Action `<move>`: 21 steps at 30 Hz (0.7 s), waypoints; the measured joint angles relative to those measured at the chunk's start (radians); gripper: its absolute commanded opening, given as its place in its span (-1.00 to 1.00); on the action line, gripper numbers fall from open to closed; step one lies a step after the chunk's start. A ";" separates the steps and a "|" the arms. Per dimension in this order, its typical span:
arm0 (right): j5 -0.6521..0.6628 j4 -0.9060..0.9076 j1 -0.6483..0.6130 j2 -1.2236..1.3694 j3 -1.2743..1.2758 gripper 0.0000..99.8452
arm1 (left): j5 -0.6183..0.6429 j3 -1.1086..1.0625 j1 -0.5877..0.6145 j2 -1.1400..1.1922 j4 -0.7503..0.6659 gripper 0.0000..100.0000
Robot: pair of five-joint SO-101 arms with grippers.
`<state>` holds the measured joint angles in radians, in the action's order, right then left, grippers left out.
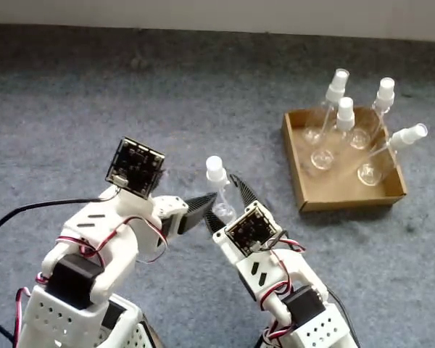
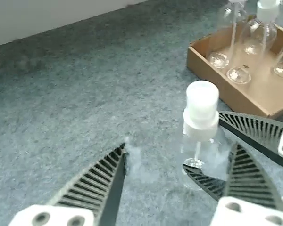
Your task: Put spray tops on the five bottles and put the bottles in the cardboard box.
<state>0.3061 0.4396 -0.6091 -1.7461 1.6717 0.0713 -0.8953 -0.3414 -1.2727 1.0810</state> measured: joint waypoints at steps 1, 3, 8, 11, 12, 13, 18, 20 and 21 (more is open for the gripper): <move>0.000 0.000 0.000 0.000 0.000 -0.83 | 0.000 0.006 0.028 0.000 0.000 -0.40; 0.000 0.000 0.000 0.000 0.000 -0.83 | 0.000 0.015 0.074 -0.002 0.002 -0.48; 0.000 0.000 0.000 0.000 0.000 -0.83 | 0.000 0.015 0.152 -0.049 0.002 -0.94; 0.000 0.000 0.031 0.000 0.000 -0.83 | 0.000 0.015 0.167 -0.146 0.002 -0.94; 0.000 0.000 0.048 0.000 0.000 -0.83 | 0.000 0.015 0.167 -0.183 0.002 -0.93; 0.000 0.000 0.068 0.000 0.000 -0.83 | 0.000 0.009 0.167 -0.226 0.002 -0.94; 0.000 0.000 0.146 0.000 0.000 -0.83 | 0.000 -0.097 0.167 -0.387 0.002 -0.99; 0.000 0.000 0.176 0.000 0.000 -0.83 | 0.000 -0.147 0.166 -0.436 0.002 -0.99; 0.000 0.000 0.198 0.000 0.000 -0.83 | 0.000 -0.175 0.167 -0.459 0.002 -0.99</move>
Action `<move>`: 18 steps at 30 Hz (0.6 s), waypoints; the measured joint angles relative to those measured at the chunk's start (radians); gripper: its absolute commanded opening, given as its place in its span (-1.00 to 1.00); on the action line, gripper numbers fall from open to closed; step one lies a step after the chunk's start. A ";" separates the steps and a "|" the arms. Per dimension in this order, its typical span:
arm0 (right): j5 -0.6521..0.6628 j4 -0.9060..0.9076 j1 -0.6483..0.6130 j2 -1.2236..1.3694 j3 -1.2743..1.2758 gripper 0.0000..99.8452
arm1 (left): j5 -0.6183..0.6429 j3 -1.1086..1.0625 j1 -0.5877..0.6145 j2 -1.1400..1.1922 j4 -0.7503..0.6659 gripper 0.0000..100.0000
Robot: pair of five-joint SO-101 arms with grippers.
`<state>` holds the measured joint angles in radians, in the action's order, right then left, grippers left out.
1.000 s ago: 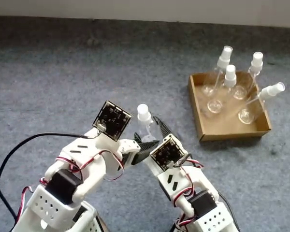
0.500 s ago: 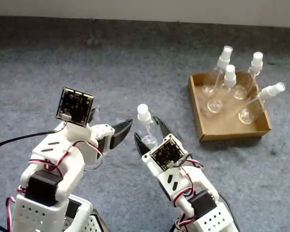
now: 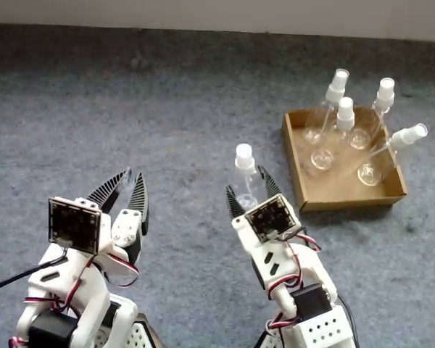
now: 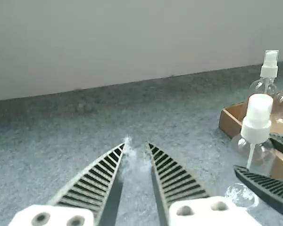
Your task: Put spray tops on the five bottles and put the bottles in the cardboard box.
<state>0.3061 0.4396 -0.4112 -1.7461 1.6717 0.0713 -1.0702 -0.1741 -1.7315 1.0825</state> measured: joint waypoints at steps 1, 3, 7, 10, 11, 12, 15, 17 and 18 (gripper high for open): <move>0.000 0.000 0.020 0.000 0.000 -0.83 | 0.000 -0.028 0.012 -0.023 0.000 -0.99; 0.000 0.000 0.054 0.000 0.000 -0.83 | 0.000 -0.086 0.043 -0.064 0.000 -0.99; 0.000 0.005 0.120 0.000 -0.029 -0.83 | 0.000 -0.204 0.124 -0.086 0.018 -0.99; 0.000 0.055 0.160 0.000 -0.120 -0.83 | 0.000 -0.264 0.157 -0.086 0.060 -0.99; 0.000 0.074 0.170 0.000 -0.158 -0.83 | 0.000 -0.285 0.160 -0.086 0.074 -0.99; 0.000 0.092 0.180 0.000 -0.196 -0.83 | 0.000 -0.302 0.161 -0.086 0.087 -0.99; 0.000 0.110 0.209 0.000 -0.299 -0.83 | 0.000 -0.354 0.163 -0.086 0.097 -0.99; 0.000 0.110 0.227 -0.002 -0.350 -0.83 | 0.000 -0.393 0.163 -0.086 0.097 -0.99; 0.000 0.110 0.238 -0.002 -0.370 -0.83 | 0.000 -0.416 0.163 -0.086 0.097 -0.99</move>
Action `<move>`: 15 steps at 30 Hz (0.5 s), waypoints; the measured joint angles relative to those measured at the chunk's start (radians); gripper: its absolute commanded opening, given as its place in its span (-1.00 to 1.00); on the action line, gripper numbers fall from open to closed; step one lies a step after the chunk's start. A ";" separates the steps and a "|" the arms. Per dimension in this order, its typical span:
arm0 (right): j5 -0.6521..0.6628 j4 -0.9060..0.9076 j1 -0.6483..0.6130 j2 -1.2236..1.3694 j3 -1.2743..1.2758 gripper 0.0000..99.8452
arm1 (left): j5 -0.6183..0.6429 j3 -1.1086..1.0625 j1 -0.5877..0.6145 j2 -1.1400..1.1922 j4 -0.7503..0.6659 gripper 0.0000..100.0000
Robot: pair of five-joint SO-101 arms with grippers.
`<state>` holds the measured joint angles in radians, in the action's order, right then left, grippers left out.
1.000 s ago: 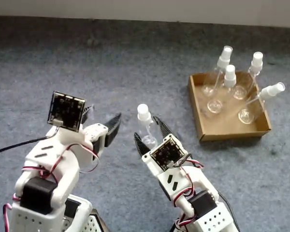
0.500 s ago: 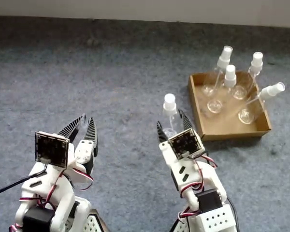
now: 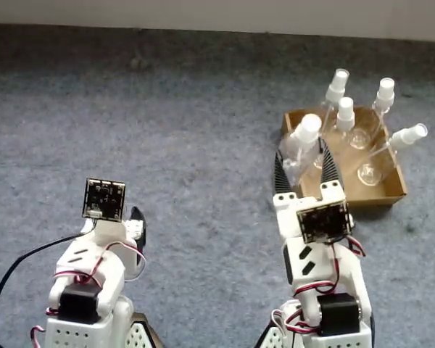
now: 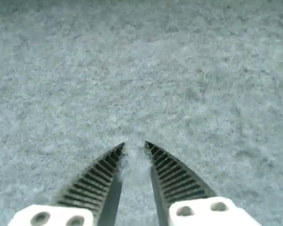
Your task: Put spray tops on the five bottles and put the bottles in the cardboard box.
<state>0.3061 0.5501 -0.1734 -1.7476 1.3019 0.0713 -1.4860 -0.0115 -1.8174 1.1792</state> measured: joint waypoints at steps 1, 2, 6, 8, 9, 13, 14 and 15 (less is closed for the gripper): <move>0.000 0.000 0.011 0.000 -0.015 -0.83 | 0.000 -0.023 0.000 0.000 0.000 -0.99; 0.000 0.000 0.021 0.002 -0.029 -0.83 | 0.000 -0.046 0.000 0.000 0.000 -0.99; 0.000 -0.018 0.087 0.110 -0.087 -0.83 | 0.000 -0.080 0.000 -0.002 0.000 -0.99; 0.000 -0.072 0.132 0.207 -0.121 -0.83 | 0.000 -0.086 0.000 -0.003 0.000 -0.99; 0.000 -0.106 0.157 0.258 -0.132 -0.83 | 0.000 -0.086 0.002 -0.002 0.000 -0.99; 0.000 -0.232 0.239 0.419 -0.141 -0.83 | 0.000 -0.086 0.000 -0.002 0.000 -0.99; 0.000 -0.267 0.255 0.453 -0.140 -0.83 | 0.000 -0.086 0.000 -0.002 0.000 -0.99; -0.002 -0.305 0.269 0.479 -0.130 -0.83 | 0.000 -0.086 0.000 -0.002 0.000 -0.99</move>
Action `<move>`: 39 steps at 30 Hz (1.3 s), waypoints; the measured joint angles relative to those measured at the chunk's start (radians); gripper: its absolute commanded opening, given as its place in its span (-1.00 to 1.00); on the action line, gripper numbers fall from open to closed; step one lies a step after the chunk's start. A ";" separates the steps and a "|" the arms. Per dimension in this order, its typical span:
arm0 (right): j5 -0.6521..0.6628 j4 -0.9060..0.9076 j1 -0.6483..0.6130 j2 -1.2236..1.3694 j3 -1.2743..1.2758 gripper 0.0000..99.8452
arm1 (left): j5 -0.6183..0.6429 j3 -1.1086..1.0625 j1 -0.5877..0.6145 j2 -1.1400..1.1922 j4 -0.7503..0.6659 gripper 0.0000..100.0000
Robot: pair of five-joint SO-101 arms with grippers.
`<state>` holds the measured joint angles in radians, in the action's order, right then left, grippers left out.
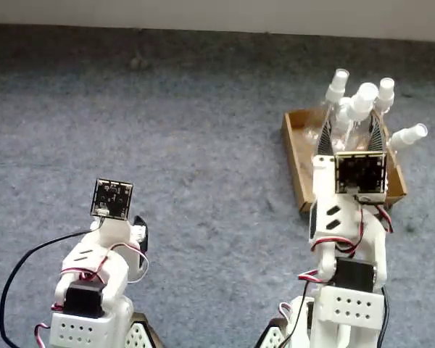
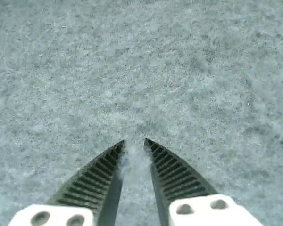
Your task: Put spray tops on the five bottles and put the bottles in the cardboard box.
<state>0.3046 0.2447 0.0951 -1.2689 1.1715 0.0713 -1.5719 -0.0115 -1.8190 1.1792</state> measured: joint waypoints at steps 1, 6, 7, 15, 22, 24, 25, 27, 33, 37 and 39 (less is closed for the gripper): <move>-0.011 -0.044 0.012 0.020 0.017 -0.83 | 0.000 0.000 0.000 0.000 0.000 -0.99; -0.118 -0.293 0.078 0.083 0.181 -0.83 | 0.000 -0.015 0.000 0.000 0.000 -0.99; -0.127 -0.344 0.084 0.092 0.216 -0.83 | 0.000 -0.028 0.000 0.000 0.000 -0.99; -0.141 -0.578 0.092 0.192 0.354 -0.83 | 0.000 -0.060 0.000 0.000 0.000 -0.99; -0.149 -0.749 0.121 0.376 0.354 -0.83 | 0.000 -0.060 0.000 0.000 0.000 -0.99; -0.149 -0.798 0.123 0.445 0.354 -0.83 | 0.000 -0.060 0.000 0.000 0.000 -0.99; -0.149 -0.816 0.121 0.482 0.354 -0.83 | 0.000 -0.060 0.000 0.000 0.000 -0.99; -0.149 -0.848 0.121 0.555 0.354 -0.83 | 0.000 -0.060 0.000 0.000 0.000 -0.99; -0.149 -0.962 0.123 0.730 0.354 -0.83 | 0.000 -0.060 0.000 0.000 0.000 -0.99; -0.149 -1.059 0.123 0.815 0.354 -0.83 | 0.000 -0.060 0.000 0.000 0.000 -0.99; -0.149 -1.099 0.123 0.853 0.353 -0.83 | 0.000 -0.060 0.000 0.000 0.000 -0.99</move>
<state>0.1557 -0.8539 0.2179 -0.4158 1.5244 0.0713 -1.6318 -0.0115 -1.8190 1.1792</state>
